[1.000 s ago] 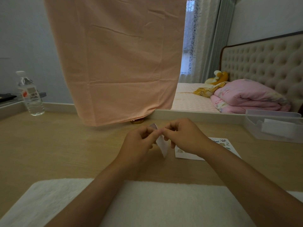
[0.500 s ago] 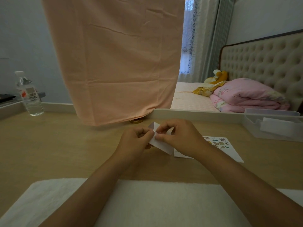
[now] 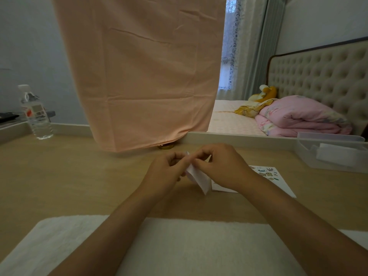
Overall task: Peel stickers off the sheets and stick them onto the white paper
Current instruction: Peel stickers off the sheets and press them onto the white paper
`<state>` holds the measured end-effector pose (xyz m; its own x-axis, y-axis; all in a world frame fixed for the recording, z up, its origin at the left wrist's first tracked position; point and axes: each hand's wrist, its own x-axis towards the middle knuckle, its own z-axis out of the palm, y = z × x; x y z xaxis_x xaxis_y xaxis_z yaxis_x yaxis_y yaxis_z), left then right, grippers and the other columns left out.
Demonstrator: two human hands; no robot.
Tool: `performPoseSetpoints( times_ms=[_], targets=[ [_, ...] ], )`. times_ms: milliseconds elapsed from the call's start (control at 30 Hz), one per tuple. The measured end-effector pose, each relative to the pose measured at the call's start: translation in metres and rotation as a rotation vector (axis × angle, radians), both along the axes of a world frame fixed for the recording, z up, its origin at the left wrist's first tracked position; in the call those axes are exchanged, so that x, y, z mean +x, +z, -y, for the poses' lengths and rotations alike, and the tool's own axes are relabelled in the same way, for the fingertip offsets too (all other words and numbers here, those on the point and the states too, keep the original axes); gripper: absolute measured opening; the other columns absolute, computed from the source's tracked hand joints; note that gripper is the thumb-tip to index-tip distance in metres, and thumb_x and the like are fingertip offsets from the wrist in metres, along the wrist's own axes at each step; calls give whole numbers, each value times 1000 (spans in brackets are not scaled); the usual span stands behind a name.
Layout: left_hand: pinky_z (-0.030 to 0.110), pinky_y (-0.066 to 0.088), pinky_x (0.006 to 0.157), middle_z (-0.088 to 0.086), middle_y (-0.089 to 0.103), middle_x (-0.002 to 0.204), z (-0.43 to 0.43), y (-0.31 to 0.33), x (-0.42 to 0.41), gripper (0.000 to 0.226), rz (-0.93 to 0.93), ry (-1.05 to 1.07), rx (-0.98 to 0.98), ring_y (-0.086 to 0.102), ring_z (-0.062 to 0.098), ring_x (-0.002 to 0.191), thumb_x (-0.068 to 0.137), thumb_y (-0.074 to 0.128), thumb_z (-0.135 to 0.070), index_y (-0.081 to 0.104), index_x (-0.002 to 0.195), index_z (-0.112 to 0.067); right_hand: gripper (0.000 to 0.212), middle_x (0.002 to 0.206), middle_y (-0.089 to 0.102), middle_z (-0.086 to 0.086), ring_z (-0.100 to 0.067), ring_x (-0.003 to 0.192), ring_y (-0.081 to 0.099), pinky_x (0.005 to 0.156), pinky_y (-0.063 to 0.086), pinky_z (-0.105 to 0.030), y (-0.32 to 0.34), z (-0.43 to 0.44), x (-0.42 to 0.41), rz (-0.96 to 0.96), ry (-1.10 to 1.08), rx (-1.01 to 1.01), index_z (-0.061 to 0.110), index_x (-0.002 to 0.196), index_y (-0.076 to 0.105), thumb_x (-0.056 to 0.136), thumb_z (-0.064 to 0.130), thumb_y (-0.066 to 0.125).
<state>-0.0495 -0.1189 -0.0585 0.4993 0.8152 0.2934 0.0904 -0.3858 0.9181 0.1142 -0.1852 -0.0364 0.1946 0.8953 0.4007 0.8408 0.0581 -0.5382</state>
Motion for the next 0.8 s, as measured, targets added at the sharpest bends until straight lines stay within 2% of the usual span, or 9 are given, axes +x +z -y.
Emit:
performPoseSetpoints(
  times_ms=[67, 133, 200, 267, 400, 500, 600, 700, 800],
  targets=[
    [28, 57, 72, -9, 75, 89, 0, 1, -1, 17, 6, 9, -8, 70, 8, 82, 86, 74, -39, 73, 100, -30, 12, 91, 71, 18, -1, 77, 61, 73, 56, -33, 2, -1, 1, -7, 5, -29, 36, 96, 77, 90, 39, 68],
    [31, 60, 77, -9, 76, 89, -1, 2, -2, 17, -22, 26, 20, 71, 10, 84, 84, 78, -32, 71, 100, -33, 12, 93, 71, 17, -2, 80, 61, 76, 57, -35, 4, 0, 2, 13, 4, -42, 34, 98, 77, 90, 37, 69],
    [38, 61, 80, -6, 74, 90, -2, 2, -2, 19, -48, 35, 40, 71, 13, 85, 86, 76, -21, 71, 101, -33, 11, 94, 70, 17, -1, 79, 59, 76, 56, -34, 6, 1, 3, 41, 5, -49, 33, 97, 77, 92, 37, 68],
    [37, 62, 78, -8, 72, 92, -3, 2, -2, 22, -52, 32, 45, 69, 9, 83, 88, 72, -15, 70, 99, -35, 9, 94, 70, 17, 1, 75, 58, 73, 56, -32, 7, 1, 3, 25, 20, -61, 32, 95, 77, 92, 35, 69],
    [23, 60, 72, -13, 72, 94, -4, 1, -1, 23, -48, 23, 26, 68, -2, 82, 90, 67, -11, 70, 93, -34, 6, 89, 73, 10, -10, 63, 65, 65, 60, -33, 9, 1, 3, -145, 88, -109, 28, 87, 77, 91, 29, 72],
    [17, 56, 66, -12, 74, 92, -5, 1, -1, 23, 1, -5, -53, 70, -1, 82, 91, 64, -7, 73, 95, -28, 7, 83, 75, 5, -15, 59, 67, 57, 57, -33, 10, 3, 5, -267, 120, -128, 25, 86, 77, 92, 26, 72],
    [19, 55, 65, -10, 75, 92, -6, 1, -2, 23, 16, -33, -105, 71, 4, 84, 93, 61, -5, 74, 97, -24, 8, 84, 76, 2, -14, 61, 65, 50, 48, -24, 9, 6, 5, -381, 141, -175, 21, 92, 77, 93, 26, 70],
    [25, 58, 71, -7, 76, 94, -7, 0, -2, 22, 5, -37, -123, 72, 9, 88, 93, 60, -7, 75, 99, -23, 8, 84, 76, 0, -14, 61, 64, 51, 47, -25, 8, 6, 6, -464, 138, -206, 19, 94, 76, 95, 23, 69],
    [23, 56, 68, -8, 76, 94, -8, 0, -2, 22, -8, -45, -128, 72, 8, 87, 94, 60, -8, 75, 100, -23, 7, 86, 76, -1, -15, 60, 64, 50, 48, -25, 8, 7, 6, -508, 121, -200, 19, 98, 75, 94, 20, 70]
  ],
)
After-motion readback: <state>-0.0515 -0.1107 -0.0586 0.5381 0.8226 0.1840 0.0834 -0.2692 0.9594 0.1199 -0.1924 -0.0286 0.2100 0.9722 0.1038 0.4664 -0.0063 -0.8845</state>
